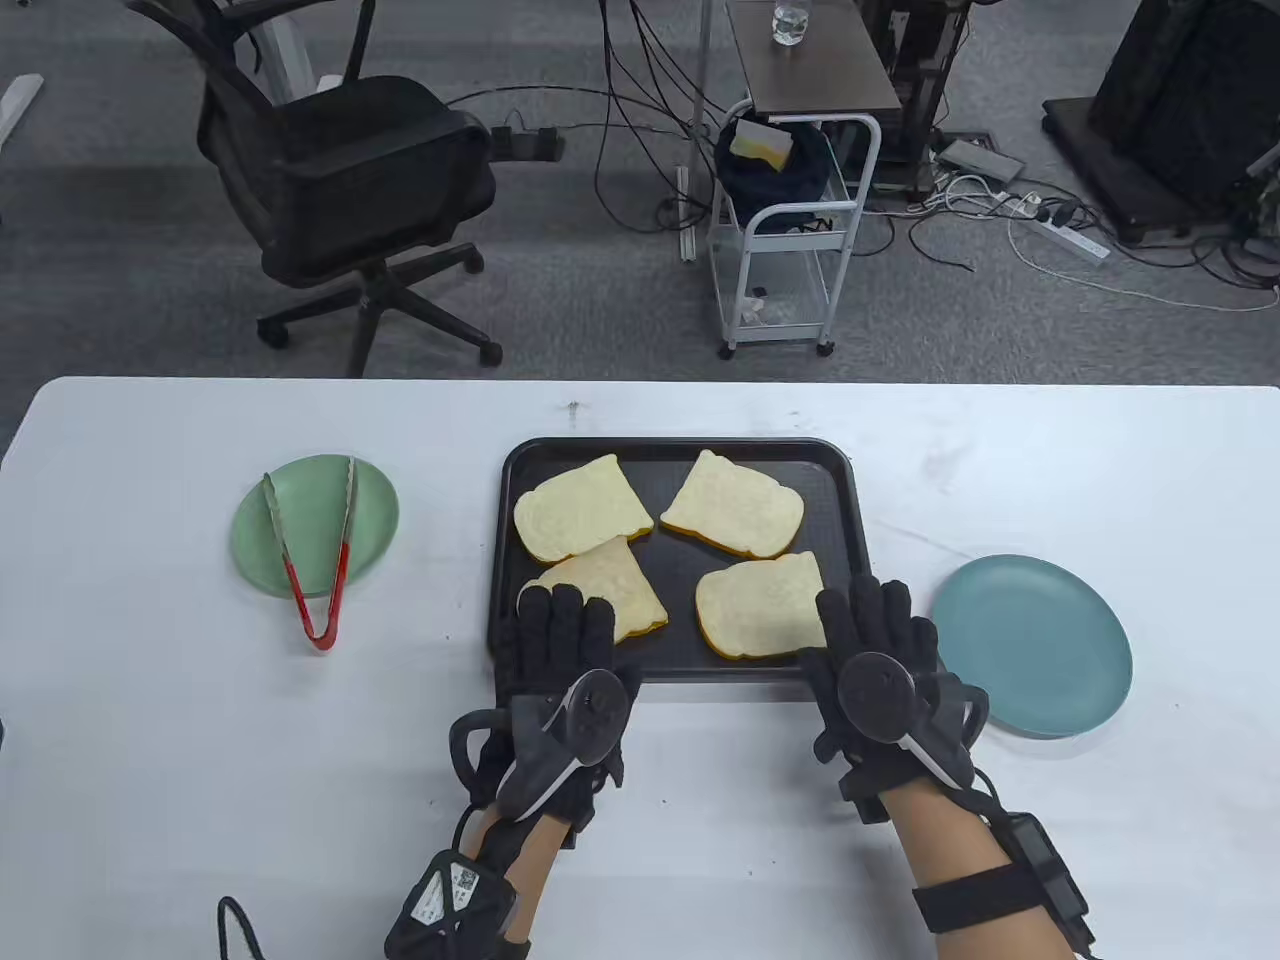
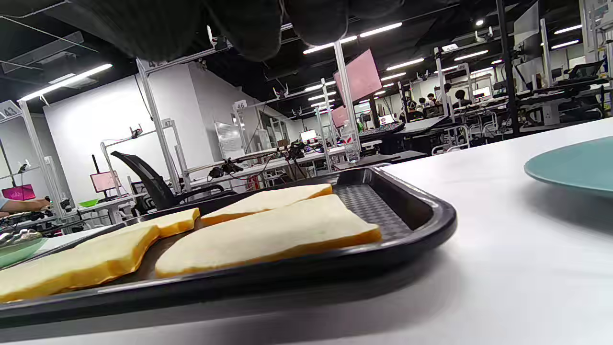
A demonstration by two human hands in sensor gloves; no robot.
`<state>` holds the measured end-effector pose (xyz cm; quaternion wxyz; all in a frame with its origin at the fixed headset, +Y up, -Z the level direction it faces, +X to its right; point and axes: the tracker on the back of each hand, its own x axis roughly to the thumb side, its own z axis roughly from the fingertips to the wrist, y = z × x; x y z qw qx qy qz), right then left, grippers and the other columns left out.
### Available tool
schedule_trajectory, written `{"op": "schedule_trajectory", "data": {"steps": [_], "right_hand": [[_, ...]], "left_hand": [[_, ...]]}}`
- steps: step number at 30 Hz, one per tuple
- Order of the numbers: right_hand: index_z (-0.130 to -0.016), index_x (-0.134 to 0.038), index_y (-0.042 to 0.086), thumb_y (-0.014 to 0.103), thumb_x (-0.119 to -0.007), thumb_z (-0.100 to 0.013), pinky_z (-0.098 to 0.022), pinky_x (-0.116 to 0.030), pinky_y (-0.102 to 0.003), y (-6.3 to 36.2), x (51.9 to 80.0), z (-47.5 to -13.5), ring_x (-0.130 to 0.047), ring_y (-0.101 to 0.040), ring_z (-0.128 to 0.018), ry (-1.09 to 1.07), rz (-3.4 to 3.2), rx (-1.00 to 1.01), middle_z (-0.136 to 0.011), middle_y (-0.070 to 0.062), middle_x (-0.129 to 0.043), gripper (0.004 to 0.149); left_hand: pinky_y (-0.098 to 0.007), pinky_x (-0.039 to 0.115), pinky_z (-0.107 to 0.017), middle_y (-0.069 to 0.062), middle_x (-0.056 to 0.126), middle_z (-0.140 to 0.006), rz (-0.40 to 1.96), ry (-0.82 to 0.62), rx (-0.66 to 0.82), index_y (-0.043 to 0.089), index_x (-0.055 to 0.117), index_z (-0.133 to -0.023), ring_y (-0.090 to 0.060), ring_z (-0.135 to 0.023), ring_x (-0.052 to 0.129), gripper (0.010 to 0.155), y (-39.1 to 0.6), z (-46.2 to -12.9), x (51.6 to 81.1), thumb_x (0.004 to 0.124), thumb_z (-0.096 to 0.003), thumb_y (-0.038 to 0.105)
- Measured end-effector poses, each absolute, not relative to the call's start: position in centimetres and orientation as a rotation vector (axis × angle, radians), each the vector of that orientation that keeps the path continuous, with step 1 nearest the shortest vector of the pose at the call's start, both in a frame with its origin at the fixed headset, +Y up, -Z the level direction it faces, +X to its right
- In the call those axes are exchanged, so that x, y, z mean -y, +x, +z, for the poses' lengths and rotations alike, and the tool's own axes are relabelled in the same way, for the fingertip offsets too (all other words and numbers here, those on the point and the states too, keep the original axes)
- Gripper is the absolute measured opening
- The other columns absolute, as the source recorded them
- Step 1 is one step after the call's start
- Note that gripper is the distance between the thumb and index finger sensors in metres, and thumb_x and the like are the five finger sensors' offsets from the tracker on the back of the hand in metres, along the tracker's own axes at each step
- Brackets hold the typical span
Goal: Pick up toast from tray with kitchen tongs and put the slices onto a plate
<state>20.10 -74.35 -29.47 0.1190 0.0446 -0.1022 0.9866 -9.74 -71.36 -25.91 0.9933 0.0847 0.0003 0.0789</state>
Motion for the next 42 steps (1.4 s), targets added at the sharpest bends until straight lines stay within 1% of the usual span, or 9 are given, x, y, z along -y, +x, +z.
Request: {"op": "schedule_trajectory", "data": {"steps": [15,22,26,28,31,33,36,40,42], "right_hand": [[-0.109,-0.053,0.027,0.055,-0.06,-0.05,-0.068,-0.045,-0.065,20.4,74.3,-29.4,-0.038,-0.044,-0.105,0.109,2.856,0.323,-0.118,-0.014,-0.043,0.066],[-0.109,-0.052,0.027,0.056,-0.061,-0.049,-0.068,-0.045,-0.065,20.7,74.1,-29.4,-0.038,-0.044,-0.105,0.095,2.839,0.334,-0.118,-0.014,-0.043,0.066],[-0.109,-0.052,0.027,0.056,-0.061,-0.049,-0.068,-0.045,-0.065,20.7,73.8,-29.5,-0.038,-0.044,-0.105,0.1,2.824,0.349,-0.118,-0.014,-0.043,0.066],[-0.109,-0.052,0.027,0.055,-0.061,-0.049,-0.068,-0.045,-0.065,20.8,73.7,-29.5,-0.038,-0.044,-0.105,0.098,2.818,0.352,-0.118,-0.014,-0.043,0.066],[-0.109,-0.053,0.027,0.055,-0.061,-0.049,-0.068,-0.045,-0.065,21.1,73.7,-29.6,-0.038,-0.044,-0.105,0.081,2.802,0.354,-0.118,-0.014,-0.043,0.066],[-0.109,-0.053,0.027,0.055,-0.061,-0.049,-0.068,-0.045,-0.065,21.4,73.8,-29.7,-0.038,-0.044,-0.105,0.073,2.801,0.352,-0.118,-0.014,-0.043,0.066],[-0.109,-0.053,0.027,0.056,-0.061,-0.049,-0.068,-0.045,-0.065,21.6,73.9,-29.9,-0.038,-0.044,-0.105,0.059,2.794,0.345,-0.118,-0.014,-0.043,0.066],[-0.109,-0.053,0.027,0.056,-0.062,-0.049,-0.068,-0.045,-0.065,21.7,74.2,-30.2,-0.038,-0.044,-0.105,0.047,2.795,0.333,-0.118,-0.015,-0.043,0.067],[-0.109,-0.053,0.027,0.056,-0.062,-0.049,-0.068,-0.045,-0.065,21.6,74.2,-30.2,-0.038,-0.044,-0.105,0.044,2.797,0.33,-0.118,-0.015,-0.043,0.067]], "left_hand": [[-0.05,0.042,-0.082,0.004,0.047,-0.121,0.159,0.158,-0.027,0.037,0.051,-0.104,-0.026,-0.114,0.042,0.069,-10.2,-26.2,71.6,0.061,-0.0415,0.063],[-0.051,0.043,-0.081,0.003,0.046,-0.121,0.153,0.14,-0.075,0.036,0.05,-0.104,-0.027,-0.114,0.042,0.071,-11.4,-26.9,71.8,0.063,-0.0408,0.064],[-0.053,0.046,-0.081,0.0,0.048,-0.121,0.184,0.128,-0.149,0.036,0.045,-0.106,-0.032,-0.114,0.046,0.075,-13.5,-28.3,70.6,0.067,-0.0409,0.065],[-0.053,0.045,-0.081,-0.001,0.047,-0.121,0.19,0.112,-0.211,0.036,0.041,-0.106,-0.032,-0.114,0.045,0.076,-15.1,-29.5,70.3,0.065,-0.041,0.066],[-0.054,0.045,-0.081,-0.001,0.044,-0.122,0.126,0.09,-0.329,0.036,0.038,-0.106,-0.033,-0.114,0.044,0.078,-18.6,-31.8,70.3,0.066,-0.0405,0.066],[-0.056,0.047,-0.08,-0.005,0.04,-0.122,0.116,0.074,-0.409,0.035,0.036,-0.106,-0.035,-0.114,0.042,0.08,-20.9,-33.2,70.6,0.067,-0.0402,0.067],[-0.058,0.047,-0.079,-0.005,0.035,-0.121,0.06,0.052,-0.511,0.035,0.034,-0.106,-0.038,-0.114,0.039,0.082,-24.0,-34.9,71.4,0.069,-0.0399,0.067],[-0.059,0.047,-0.079,-0.006,0.032,-0.121,-0.059,0.008,-0.593,0.034,0.034,-0.106,-0.039,-0.113,0.037,0.083,-26.7,-36.6,73.1,0.07,-0.0394,0.067],[-0.06,0.048,-0.078,-0.007,0.03,-0.121,-0.072,-0.017,-0.633,0.033,0.034,-0.106,-0.04,-0.113,0.038,0.083,-27.9,-37.2,74.1,0.071,-0.0394,0.067]]}}
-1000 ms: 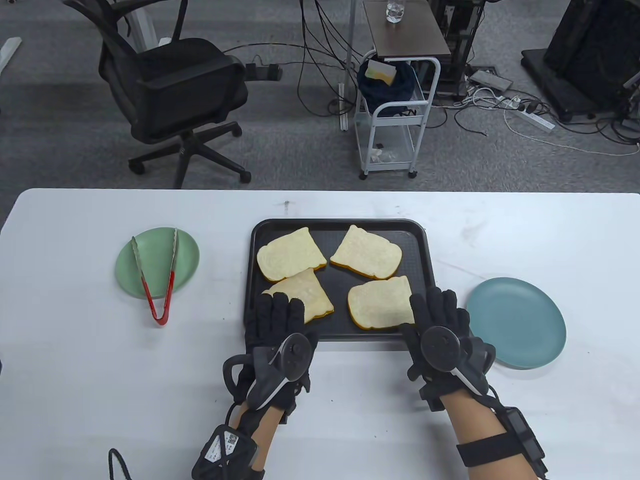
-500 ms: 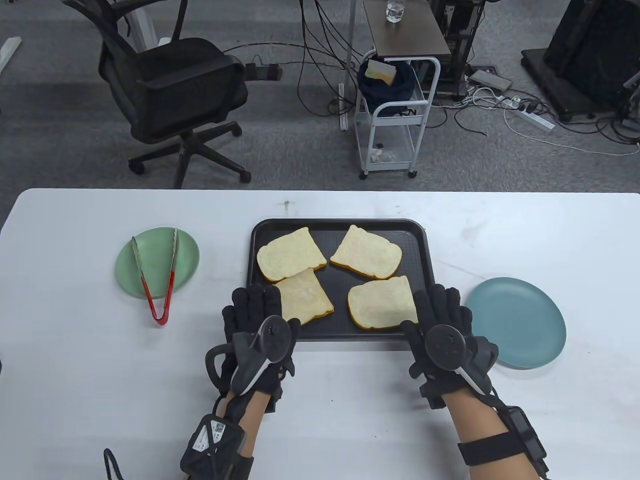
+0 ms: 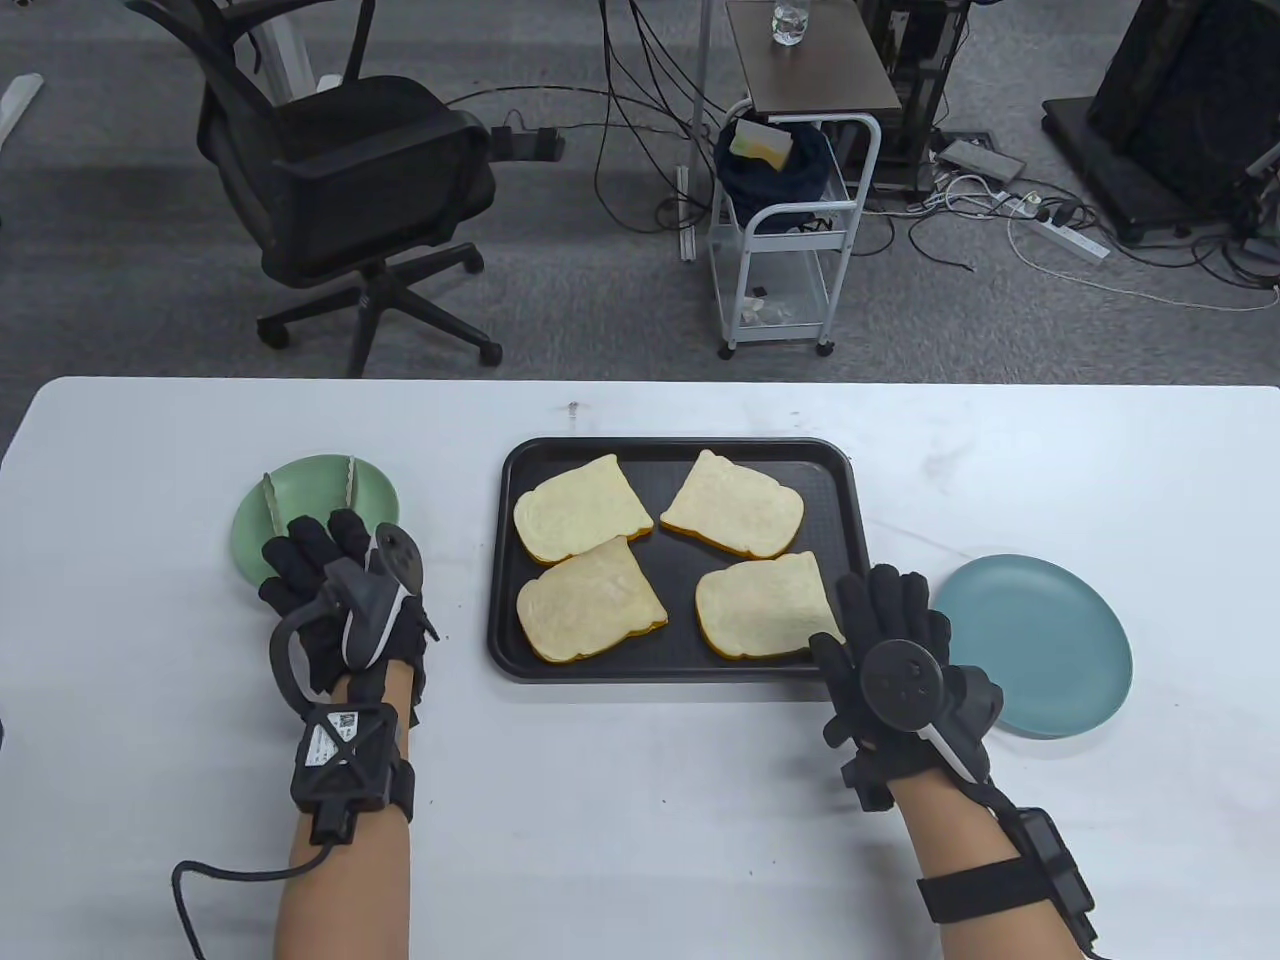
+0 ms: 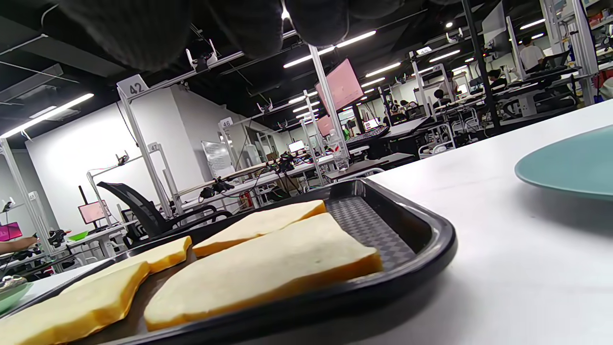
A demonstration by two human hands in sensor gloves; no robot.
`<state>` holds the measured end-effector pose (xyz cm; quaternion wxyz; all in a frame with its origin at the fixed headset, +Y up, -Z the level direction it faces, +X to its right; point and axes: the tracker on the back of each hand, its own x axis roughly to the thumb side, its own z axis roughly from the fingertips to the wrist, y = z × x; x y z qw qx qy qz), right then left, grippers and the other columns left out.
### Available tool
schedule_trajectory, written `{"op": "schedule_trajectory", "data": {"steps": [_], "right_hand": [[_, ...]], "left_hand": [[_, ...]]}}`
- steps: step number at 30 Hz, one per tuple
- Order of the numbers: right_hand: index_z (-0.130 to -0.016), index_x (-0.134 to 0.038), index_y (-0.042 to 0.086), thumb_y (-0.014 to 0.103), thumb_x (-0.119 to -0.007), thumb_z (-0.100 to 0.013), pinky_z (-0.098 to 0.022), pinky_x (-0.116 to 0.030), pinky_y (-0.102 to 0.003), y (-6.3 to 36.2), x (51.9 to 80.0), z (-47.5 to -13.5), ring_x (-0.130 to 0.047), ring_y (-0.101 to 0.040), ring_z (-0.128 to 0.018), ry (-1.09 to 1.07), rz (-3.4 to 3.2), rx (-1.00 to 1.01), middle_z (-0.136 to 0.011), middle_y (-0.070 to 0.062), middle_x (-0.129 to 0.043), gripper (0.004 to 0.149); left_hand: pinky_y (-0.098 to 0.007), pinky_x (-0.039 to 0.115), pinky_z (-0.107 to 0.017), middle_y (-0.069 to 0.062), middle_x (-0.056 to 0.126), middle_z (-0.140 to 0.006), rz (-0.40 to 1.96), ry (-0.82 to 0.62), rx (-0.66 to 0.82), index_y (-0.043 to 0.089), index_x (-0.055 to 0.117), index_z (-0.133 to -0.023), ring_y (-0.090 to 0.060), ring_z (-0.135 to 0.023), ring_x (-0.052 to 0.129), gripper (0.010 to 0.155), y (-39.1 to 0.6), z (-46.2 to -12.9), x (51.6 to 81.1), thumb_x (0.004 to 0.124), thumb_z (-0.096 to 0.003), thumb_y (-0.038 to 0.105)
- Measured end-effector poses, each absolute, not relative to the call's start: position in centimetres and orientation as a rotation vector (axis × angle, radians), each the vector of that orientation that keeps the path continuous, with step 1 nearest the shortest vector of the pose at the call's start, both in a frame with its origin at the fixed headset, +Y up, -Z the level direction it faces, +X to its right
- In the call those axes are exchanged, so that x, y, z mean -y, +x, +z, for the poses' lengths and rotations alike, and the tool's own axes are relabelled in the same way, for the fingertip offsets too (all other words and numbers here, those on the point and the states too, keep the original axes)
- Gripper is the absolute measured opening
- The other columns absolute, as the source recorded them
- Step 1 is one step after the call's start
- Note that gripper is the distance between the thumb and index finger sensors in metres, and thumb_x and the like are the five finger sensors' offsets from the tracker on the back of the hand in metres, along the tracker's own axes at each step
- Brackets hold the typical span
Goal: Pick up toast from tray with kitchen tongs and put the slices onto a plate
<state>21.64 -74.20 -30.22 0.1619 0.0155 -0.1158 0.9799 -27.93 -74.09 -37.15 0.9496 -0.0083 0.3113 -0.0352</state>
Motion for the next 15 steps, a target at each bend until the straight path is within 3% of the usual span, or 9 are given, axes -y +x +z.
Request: {"op": "schedule_trajectory", "data": {"steps": [5,15], "right_hand": [[-0.109,-0.053,0.027,0.056,-0.062,-0.049,-0.069,-0.045,-0.065,21.6,74.2,-30.2,-0.038,-0.044,-0.105,0.035,2.808,0.329,-0.118,-0.015,-0.043,0.067],[-0.109,-0.053,0.027,0.056,-0.062,-0.049,-0.068,-0.045,-0.065,21.5,74.0,-30.1,-0.038,-0.044,-0.105,0.034,2.826,0.32,-0.118,-0.015,-0.043,0.067]], "left_hand": [[-0.06,0.05,-0.077,-0.009,0.03,-0.12,-0.056,-0.102,-0.708,0.032,0.034,-0.106,-0.041,-0.112,0.041,0.084,-30.6,-38.1,76.8,0.072,-0.039,0.066],[-0.056,0.065,-0.07,-0.011,0.05,-0.116,0.025,-0.158,-0.776,0.032,0.034,-0.105,-0.035,-0.095,0.074,0.079,-32.4,-38.6,79.7,0.074,-0.0417,0.058]]}}
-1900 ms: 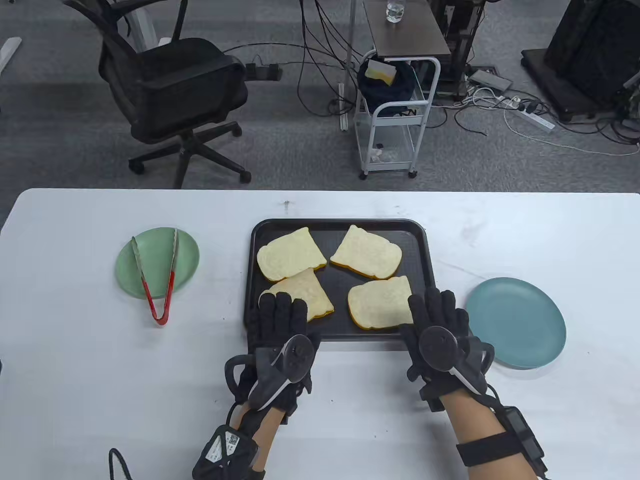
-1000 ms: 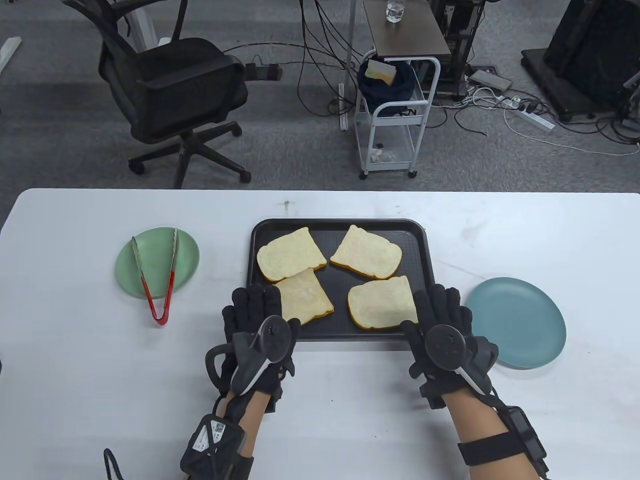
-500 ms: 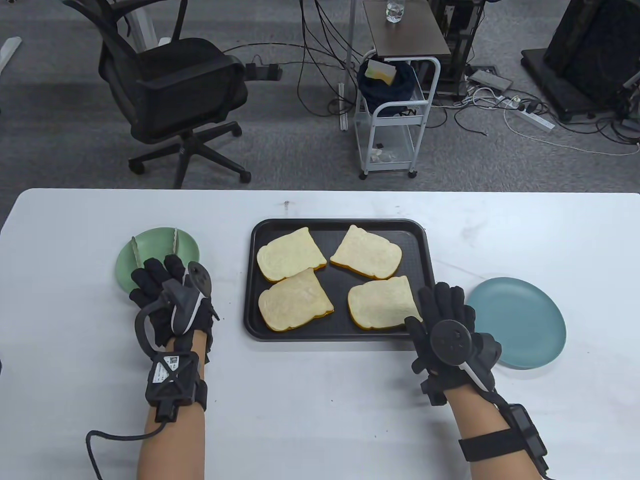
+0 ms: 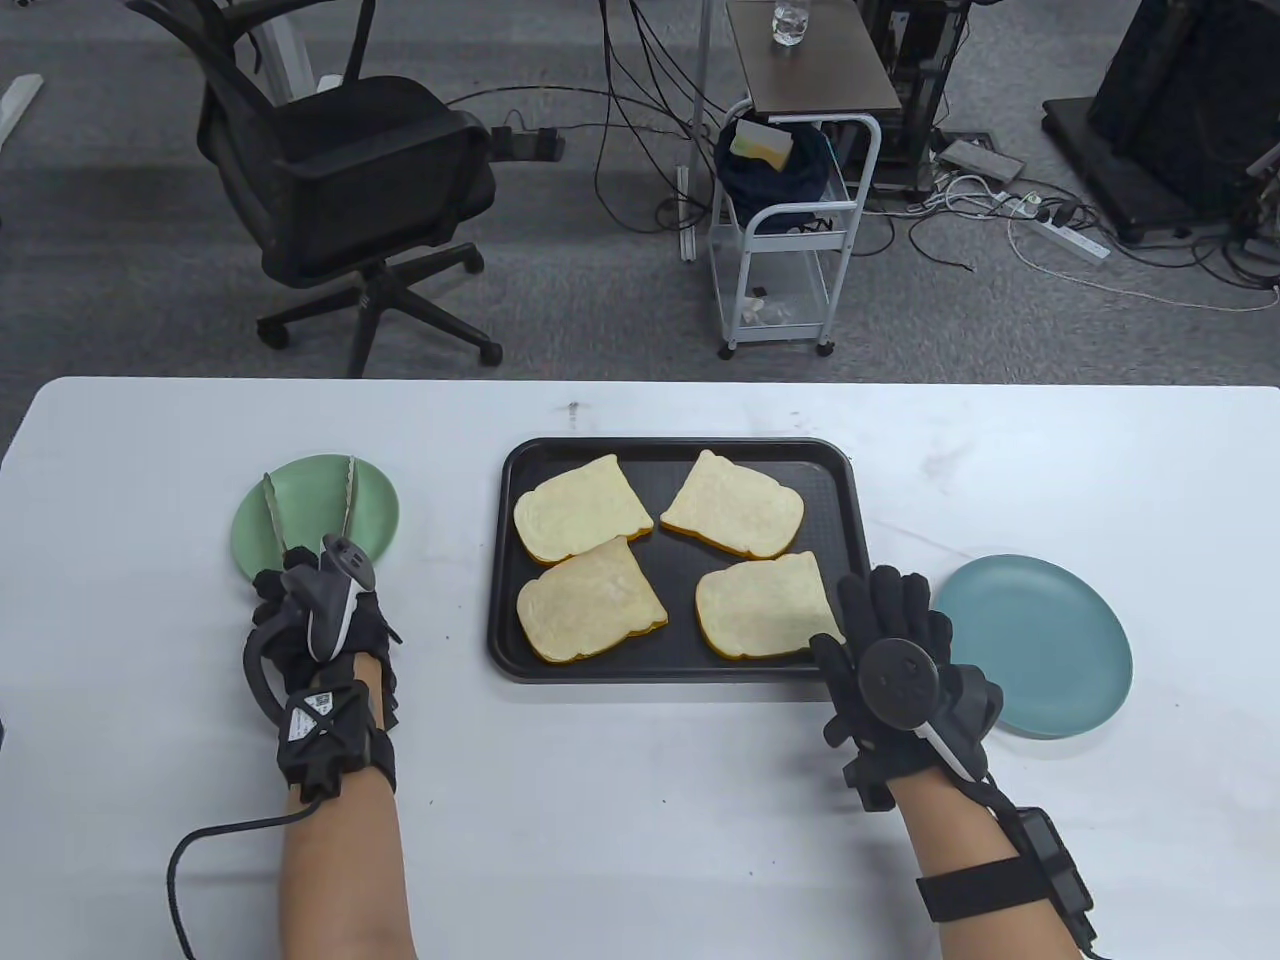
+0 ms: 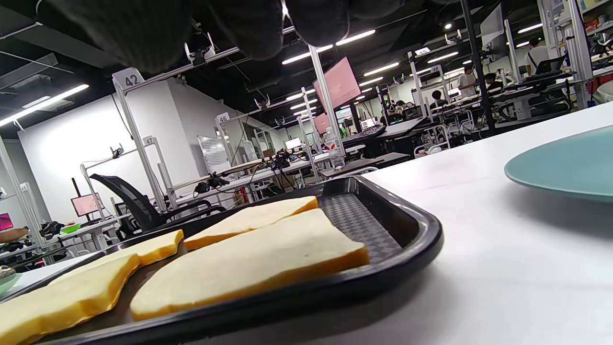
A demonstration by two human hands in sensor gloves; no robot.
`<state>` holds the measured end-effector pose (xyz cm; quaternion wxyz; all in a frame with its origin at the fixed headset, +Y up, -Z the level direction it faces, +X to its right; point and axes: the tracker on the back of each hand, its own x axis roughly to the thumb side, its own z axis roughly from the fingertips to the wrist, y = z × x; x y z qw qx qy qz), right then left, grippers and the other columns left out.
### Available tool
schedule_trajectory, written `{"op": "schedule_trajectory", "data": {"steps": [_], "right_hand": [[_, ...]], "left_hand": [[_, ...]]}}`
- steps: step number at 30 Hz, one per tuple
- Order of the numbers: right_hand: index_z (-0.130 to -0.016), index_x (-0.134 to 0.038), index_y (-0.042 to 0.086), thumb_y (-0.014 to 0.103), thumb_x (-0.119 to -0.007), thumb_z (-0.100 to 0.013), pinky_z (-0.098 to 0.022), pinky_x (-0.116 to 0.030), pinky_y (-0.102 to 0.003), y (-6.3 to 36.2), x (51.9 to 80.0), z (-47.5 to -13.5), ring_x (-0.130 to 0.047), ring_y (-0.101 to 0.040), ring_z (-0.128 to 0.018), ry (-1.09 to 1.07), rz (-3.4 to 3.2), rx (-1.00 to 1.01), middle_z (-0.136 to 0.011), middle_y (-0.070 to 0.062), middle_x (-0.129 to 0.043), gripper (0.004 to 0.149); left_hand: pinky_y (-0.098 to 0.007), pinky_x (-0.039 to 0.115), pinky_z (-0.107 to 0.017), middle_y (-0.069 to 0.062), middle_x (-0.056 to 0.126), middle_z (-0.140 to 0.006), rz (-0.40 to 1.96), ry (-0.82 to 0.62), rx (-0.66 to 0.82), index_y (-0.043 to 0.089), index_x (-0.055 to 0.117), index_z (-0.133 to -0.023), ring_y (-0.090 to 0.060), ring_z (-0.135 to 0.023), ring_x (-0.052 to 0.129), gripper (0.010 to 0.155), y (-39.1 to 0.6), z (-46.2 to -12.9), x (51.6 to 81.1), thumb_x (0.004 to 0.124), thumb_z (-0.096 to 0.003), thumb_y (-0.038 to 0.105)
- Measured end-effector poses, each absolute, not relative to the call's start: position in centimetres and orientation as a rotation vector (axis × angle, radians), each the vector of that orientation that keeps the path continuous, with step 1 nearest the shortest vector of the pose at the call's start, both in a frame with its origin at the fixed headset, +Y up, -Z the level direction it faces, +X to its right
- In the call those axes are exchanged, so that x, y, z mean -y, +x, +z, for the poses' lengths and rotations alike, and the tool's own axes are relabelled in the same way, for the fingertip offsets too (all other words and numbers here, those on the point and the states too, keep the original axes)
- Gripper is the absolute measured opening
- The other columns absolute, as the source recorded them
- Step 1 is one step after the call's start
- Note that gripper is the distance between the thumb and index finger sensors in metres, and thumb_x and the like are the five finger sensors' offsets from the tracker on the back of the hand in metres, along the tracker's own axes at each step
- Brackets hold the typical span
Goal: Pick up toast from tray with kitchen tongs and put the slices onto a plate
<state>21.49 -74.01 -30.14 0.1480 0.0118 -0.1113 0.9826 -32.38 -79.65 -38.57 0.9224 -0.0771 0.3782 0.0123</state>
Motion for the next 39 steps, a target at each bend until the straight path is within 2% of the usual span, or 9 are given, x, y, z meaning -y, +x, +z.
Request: {"op": "schedule_trajectory", "data": {"steps": [3,7,13,17,22,27,30,35,39], "right_hand": [[-0.109,-0.053,0.027,0.056,-0.062,-0.049,-0.068,-0.045,-0.065,21.5,74.0,-30.2,-0.038,-0.044,-0.105,0.031,2.826,0.318,-0.118,-0.015,-0.043,0.067],[-0.109,-0.053,0.027,0.056,-0.062,-0.049,-0.068,-0.045,-0.065,21.6,74.0,-30.2,-0.038,-0.044,-0.105,0.025,2.823,0.316,-0.118,-0.015,-0.044,0.067],[-0.109,-0.053,0.027,0.056,-0.062,-0.049,-0.068,-0.045,-0.065,21.7,73.9,-30.2,-0.038,-0.044,-0.105,0.017,2.81,0.317,-0.118,-0.015,-0.044,0.067],[-0.109,-0.053,0.027,0.056,-0.062,-0.049,-0.068,-0.045,-0.065,21.7,73.9,-30.1,-0.039,-0.044,-0.105,0.021,2.811,0.318,-0.118,-0.015,-0.044,0.067],[-0.109,-0.053,0.027,0.056,-0.062,-0.049,-0.068,-0.045,-0.065,21.6,73.7,-29.9,-0.039,-0.044,-0.105,0.036,2.813,0.334,-0.118,-0.015,-0.044,0.067],[-0.109,-0.053,0.027,0.056,-0.062,-0.049,-0.068,-0.045,-0.065,21.4,73.6,-29.8,-0.039,-0.044,-0.105,0.048,2.824,0.343,-0.118,-0.015,-0.044,0.067],[-0.109,-0.053,0.027,0.056,-0.063,-0.049,-0.068,-0.044,-0.065,21.4,73.6,-29.8,-0.038,-0.044,-0.105,0.053,2.832,0.343,-0.118,-0.015,-0.044,0.067],[-0.109,-0.053,0.027,0.057,-0.063,-0.049,-0.068,-0.045,-0.065,21.2,73.8,-29.5,-0.039,-0.044,-0.105,0.06,2.846,0.338,-0.118,-0.015,-0.044,0.067],[-0.109,-0.053,0.027,0.057,-0.063,-0.049,-0.068,-0.045,-0.065,20.9,74.1,-29.4,-0.039,-0.044,-0.105,0.065,2.852,0.319,-0.118,-0.015,-0.044,0.068]], "left_hand": [[-0.054,0.067,-0.067,-0.008,0.059,-0.11,0.02,-0.118,-0.784,0.033,0.035,-0.105,-0.031,-0.086,0.078,0.075,-32.4,-38.4,79.3,0.074,-0.043,0.052],[-0.052,0.069,-0.065,-0.011,0.06,-0.108,0.042,-0.084,-0.77,0.033,0.028,-0.104,-0.029,-0.081,0.079,0.078,-32.4,-37.8,78.4,0.074,-0.0437,0.05],[-0.044,0.084,-0.06,-0.01,0.059,-0.106,0.218,0.118,-0.642,0.03,0.019,-0.103,-0.023,-0.08,0.092,0.089,-30.6,-36.0,72.3,0.081,-0.0419,0.051],[-0.038,0.09,-0.051,-0.007,0.064,-0.102,0.368,0.235,-0.527,0.03,0.026,-0.104,-0.013,-0.066,0.098,0.096,-28.2,-34.1,68.1,0.09,-0.037,0.056],[-0.034,0.093,-0.046,-0.002,0.071,-0.096,0.591,0.294,-0.398,0.033,0.045,-0.1,-0.009,-0.059,0.1,0.088,-24.6,-31.4,65.5,0.094,-0.0323,0.06],[-0.033,0.094,-0.042,0.003,0.077,-0.091,0.764,0.275,-0.299,0.037,0.051,-0.097,-0.008,-0.052,0.102,0.086,-21.1,-28.8,66.2,0.095,-0.0285,0.066],[-0.035,0.098,-0.041,0.004,0.086,-0.092,0.879,0.202,-0.212,0.039,0.053,-0.096,-0.01,-0.052,0.11,0.084,-19.2,-27.5,68.3,0.093,-0.0291,0.07],[-0.033,0.098,-0.037,0.003,0.089,-0.085,0.973,0.086,-0.17,0.033,0.047,-0.098,-0.008,-0.044,0.11,0.088,-18.3,-26.7,71.2,0.089,-0.0314,0.074],[-0.033,0.096,-0.034,0.002,0.089,-0.083,1.03,0.068,-0.167,0.032,0.046,-0.099,-0.008,-0.039,0.108,0.089,-18.8,-26.6,71.5,0.087,-0.0326,0.075]]}}
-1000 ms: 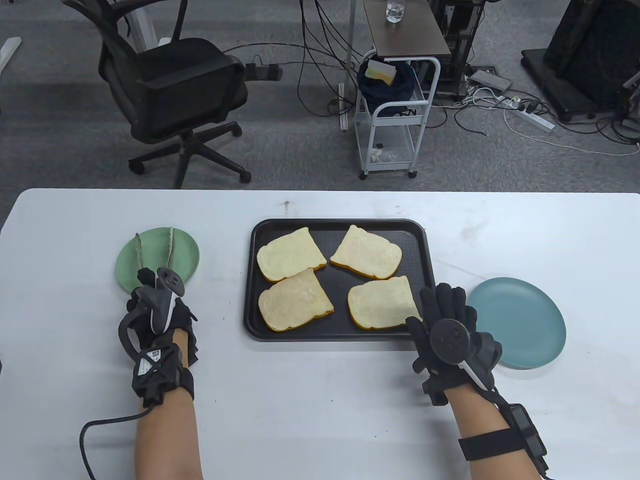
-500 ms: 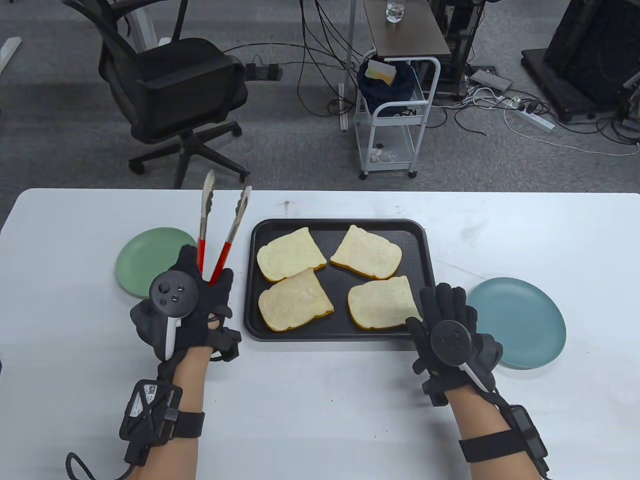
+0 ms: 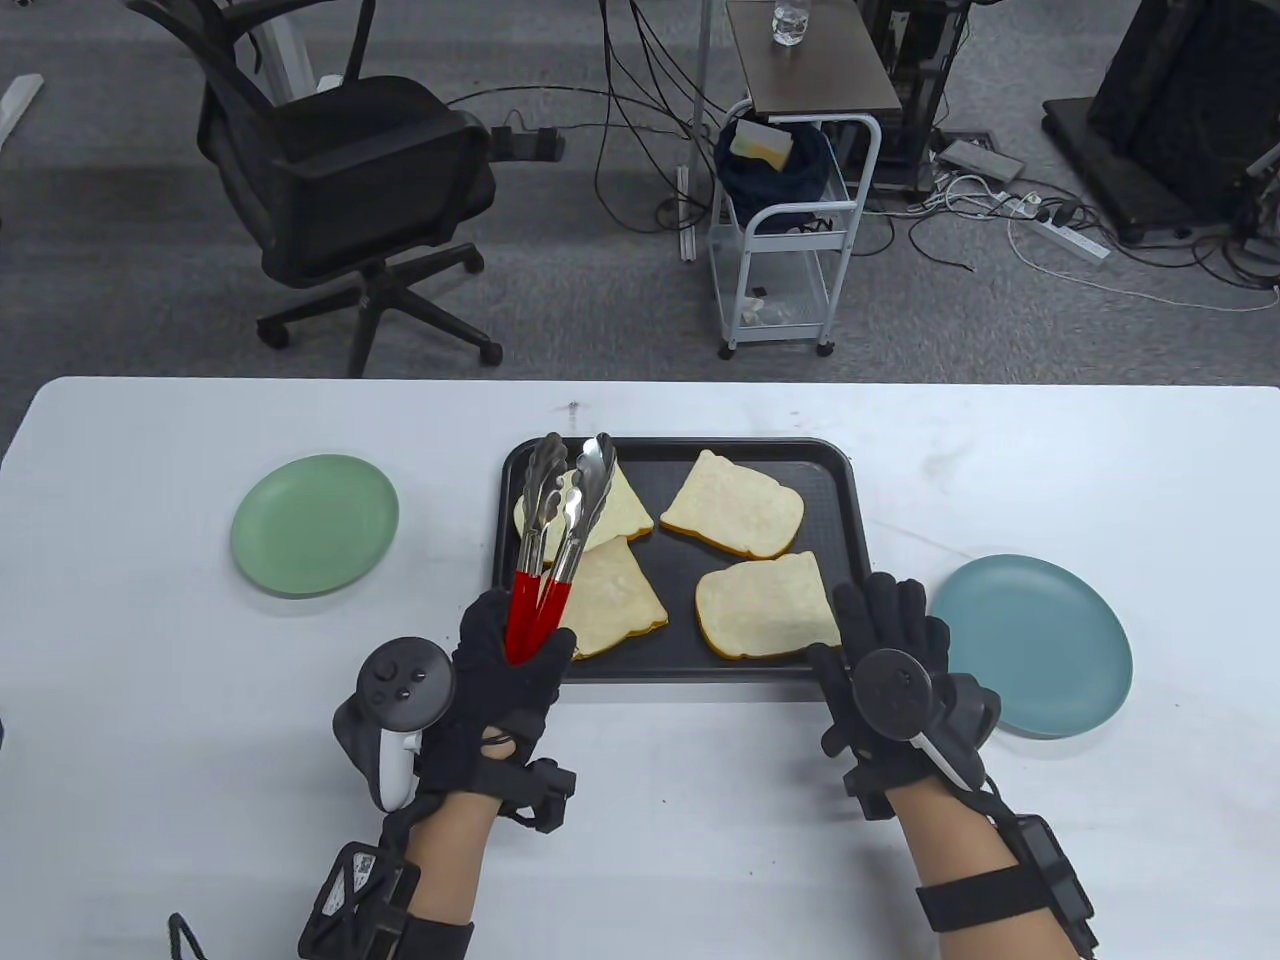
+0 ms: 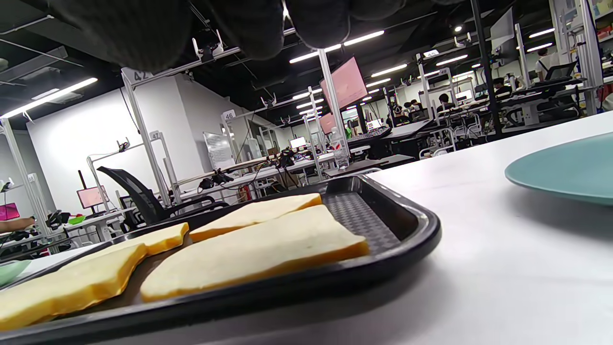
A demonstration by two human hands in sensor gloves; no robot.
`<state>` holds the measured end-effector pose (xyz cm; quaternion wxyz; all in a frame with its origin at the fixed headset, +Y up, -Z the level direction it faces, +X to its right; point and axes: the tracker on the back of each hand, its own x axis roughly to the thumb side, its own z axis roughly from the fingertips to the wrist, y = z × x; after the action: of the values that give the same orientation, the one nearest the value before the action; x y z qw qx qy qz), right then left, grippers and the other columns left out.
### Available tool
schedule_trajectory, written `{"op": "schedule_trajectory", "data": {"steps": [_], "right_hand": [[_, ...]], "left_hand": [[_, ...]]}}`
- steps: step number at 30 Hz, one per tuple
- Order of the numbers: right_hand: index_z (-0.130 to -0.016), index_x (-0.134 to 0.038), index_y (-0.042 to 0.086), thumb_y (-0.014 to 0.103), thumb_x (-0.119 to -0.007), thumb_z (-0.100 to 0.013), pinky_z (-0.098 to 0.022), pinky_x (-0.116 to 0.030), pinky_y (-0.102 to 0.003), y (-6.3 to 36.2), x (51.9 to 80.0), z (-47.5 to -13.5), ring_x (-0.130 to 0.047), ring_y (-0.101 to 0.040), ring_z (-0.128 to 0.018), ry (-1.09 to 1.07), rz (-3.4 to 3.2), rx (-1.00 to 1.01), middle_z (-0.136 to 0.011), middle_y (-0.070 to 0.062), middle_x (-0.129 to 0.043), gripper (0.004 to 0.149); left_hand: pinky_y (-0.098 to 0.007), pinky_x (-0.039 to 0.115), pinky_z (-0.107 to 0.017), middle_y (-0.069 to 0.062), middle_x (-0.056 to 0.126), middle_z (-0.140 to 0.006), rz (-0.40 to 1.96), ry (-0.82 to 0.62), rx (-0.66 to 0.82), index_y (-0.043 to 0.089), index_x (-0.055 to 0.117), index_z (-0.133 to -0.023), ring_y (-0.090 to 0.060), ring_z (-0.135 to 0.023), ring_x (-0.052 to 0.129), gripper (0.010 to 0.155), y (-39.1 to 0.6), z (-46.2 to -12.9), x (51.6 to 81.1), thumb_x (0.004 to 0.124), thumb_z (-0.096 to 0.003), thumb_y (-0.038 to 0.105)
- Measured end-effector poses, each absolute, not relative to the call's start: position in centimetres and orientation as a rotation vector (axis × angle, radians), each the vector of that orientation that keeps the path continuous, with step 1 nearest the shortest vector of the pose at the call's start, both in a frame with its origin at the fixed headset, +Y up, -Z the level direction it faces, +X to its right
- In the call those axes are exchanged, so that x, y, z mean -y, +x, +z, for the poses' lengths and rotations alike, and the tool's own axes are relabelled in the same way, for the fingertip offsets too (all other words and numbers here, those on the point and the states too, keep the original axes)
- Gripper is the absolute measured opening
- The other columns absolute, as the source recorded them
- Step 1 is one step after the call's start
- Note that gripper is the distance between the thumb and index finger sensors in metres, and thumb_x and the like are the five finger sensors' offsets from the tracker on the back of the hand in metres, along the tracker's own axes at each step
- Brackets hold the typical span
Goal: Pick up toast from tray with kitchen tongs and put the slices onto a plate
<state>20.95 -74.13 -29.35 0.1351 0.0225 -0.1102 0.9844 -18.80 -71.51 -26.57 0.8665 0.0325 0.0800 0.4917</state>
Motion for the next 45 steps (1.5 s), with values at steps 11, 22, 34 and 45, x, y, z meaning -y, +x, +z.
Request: {"op": "schedule_trajectory", "data": {"steps": [11,22,34,45], "right_hand": [[-0.111,-0.045,0.028,0.06,-0.069,-0.046,-0.07,-0.042,-0.065,27.5,71.1,-33.6,-0.034,-0.045,-0.106,-0.386,2.71,0.129,-0.12,-0.015,-0.039,0.076],[-0.111,-0.042,0.029,0.06,-0.074,-0.044,-0.07,-0.041,-0.065,41.0,72.4,-36.0,-0.035,-0.044,-0.106,-0.957,2.665,0.064,-0.12,-0.015,-0.04,0.08],[-0.112,-0.045,0.025,0.058,-0.074,-0.047,-0.071,-0.037,-0.065,45.6,79.6,-36.9,-0.028,-0.045,-0.107,-1.22,2.623,-0.324,-0.12,-0.016,-0.035,0.078],[-0.084,-0.068,0.023,0.044,-0.082,-0.045,-0.068,-0.038,-0.064,47.6,78.3,-35.7,-0.027,-0.049,-0.102,-1.116,2.137,-0.326,-0.118,-0.021,-0.042,0.046]], "left_hand": [[-0.033,0.096,-0.032,0.001,0.092,-0.08,1.116,0.101,-0.143,0.033,0.05,-0.1,-0.01,-0.035,0.109,0.087,-20.4,-26.4,70.6,0.082,-0.0326,0.078],[-0.033,0.096,-0.03,0.0,0.093,-0.08,1.237,0.076,-0.157,0.033,0.052,-0.1,-0.01,-0.034,0.109,0.086,-21.7,-26.7,70.8,0.083,-0.0334,0.078],[-0.033,0.096,-0.03,0.0,0.094,-0.079,1.215,0.071,-0.19,0.033,0.054,-0.1,-0.011,-0.033,0.109,0.086,-22.2,-27.2,71.3,0.084,-0.0331,0.078],[-0.033,0.096,-0.03,0.0,0.094,-0.079,1.222,0.062,-0.205,0.033,0.054,-0.1,-0.011,-0.033,0.109,0.086,-22.2,-27.0,71.1,0.084,-0.0328,0.078]]}}
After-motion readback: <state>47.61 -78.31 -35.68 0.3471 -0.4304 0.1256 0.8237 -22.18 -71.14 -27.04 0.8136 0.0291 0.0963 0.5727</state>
